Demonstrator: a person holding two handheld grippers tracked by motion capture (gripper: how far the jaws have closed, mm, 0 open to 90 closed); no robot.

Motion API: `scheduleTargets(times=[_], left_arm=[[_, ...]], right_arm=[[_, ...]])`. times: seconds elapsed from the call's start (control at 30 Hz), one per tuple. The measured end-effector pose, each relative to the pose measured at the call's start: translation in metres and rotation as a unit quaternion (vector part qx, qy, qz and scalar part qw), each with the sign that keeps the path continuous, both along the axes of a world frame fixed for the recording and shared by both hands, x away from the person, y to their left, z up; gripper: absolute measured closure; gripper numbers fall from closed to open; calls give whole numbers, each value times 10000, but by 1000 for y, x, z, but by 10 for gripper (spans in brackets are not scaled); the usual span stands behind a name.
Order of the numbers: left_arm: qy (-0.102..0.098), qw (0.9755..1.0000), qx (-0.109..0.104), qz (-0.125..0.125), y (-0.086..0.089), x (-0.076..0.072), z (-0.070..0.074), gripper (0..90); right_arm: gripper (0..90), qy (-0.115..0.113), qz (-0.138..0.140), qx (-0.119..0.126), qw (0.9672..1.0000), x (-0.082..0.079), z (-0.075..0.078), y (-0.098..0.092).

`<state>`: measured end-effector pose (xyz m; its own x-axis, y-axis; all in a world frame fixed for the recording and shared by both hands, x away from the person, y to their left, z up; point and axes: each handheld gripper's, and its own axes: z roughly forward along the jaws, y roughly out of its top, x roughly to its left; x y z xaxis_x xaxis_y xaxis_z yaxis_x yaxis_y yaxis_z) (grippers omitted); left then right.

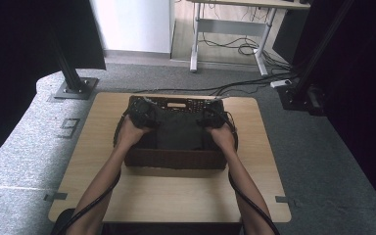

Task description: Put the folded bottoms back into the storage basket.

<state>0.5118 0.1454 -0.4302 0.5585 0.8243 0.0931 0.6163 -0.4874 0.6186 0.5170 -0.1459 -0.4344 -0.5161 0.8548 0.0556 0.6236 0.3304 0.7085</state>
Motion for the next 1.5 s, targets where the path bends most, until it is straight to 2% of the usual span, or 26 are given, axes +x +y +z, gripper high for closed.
scheduleTargets(times=[0.07,0.17,0.3,0.5,0.63,0.8,0.97,1.33,1.5], left_arm=[[13,9999,-101,83,6,1,4,297],[3,9996,-252,92,13,0,9,291],[6,9988,-479,33,18,-2,11,282],[52,9974,-714,-80,21,-5,13,218],[8,9974,-705,-176,22,-10,15,153],[-40,9963,-823,-258,25,-16,20,108],[-113,9957,-859,-329,29,-25,24,65],[-271,9948,-819,-532,36,-49,31,0],[-344,9931,-957,-589,42,-63,34,0]], right_arm=[[353,-84,-36,35,10000,-1,3,-4],[351,-119,-39,59,9999,-3,6,-9],[344,-95,-24,163,9998,-4,6,-13],[271,-140,65,267,9995,-8,9,-19],[212,-152,197,234,9994,-12,10,-21],[145,-192,358,173,9990,-20,12,-21],[130,-248,475,259,9982,-27,15,-25],[4,-299,612,173,9975,-46,18,-29],[0,-423,657,150,9968,-59,21,-33]])
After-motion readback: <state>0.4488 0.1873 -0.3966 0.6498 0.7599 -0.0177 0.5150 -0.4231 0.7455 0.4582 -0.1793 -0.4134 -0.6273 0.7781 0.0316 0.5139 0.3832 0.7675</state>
